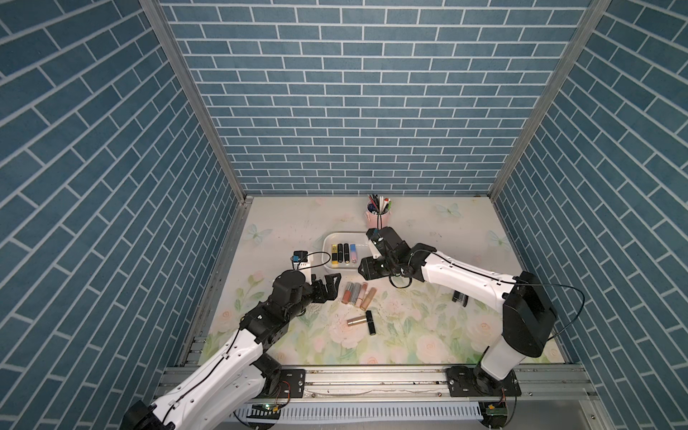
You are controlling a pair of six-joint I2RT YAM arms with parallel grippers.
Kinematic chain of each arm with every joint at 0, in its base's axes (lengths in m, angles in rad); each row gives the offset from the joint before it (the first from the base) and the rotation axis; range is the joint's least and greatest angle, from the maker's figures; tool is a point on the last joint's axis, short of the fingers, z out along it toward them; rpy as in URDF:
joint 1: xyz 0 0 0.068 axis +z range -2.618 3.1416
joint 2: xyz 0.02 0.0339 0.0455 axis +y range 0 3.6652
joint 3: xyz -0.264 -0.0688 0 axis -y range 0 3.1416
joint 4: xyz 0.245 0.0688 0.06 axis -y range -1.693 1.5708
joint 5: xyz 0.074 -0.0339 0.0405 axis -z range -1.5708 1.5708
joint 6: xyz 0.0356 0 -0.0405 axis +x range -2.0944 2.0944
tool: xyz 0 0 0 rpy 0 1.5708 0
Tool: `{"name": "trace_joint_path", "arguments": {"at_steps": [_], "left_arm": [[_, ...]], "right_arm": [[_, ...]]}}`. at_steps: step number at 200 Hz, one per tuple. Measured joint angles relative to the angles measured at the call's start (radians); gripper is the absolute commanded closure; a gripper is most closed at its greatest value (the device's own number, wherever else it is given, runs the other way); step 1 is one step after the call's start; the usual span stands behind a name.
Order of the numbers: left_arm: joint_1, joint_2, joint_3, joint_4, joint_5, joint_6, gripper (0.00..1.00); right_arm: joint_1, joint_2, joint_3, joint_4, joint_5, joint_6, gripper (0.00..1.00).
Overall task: Put the lipstick into the storage box
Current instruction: Place the lipstick in the storage box, then pick up the lipstick at the center of the board.
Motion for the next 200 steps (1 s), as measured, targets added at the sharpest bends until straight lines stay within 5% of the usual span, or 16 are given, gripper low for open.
{"name": "trace_joint_path", "arguments": {"at_steps": [59,200], "left_arm": [[0.0,-0.026,-0.072,0.038,0.033,-0.063,0.0],[0.0,-0.103,-0.12,0.046,0.036,-0.108,0.0]], "right_arm": [[0.091,-0.025,-0.135,-0.025,0.052,0.026,0.48],[0.291,0.019,-0.166,-0.092,0.14,0.083,0.47]]}}
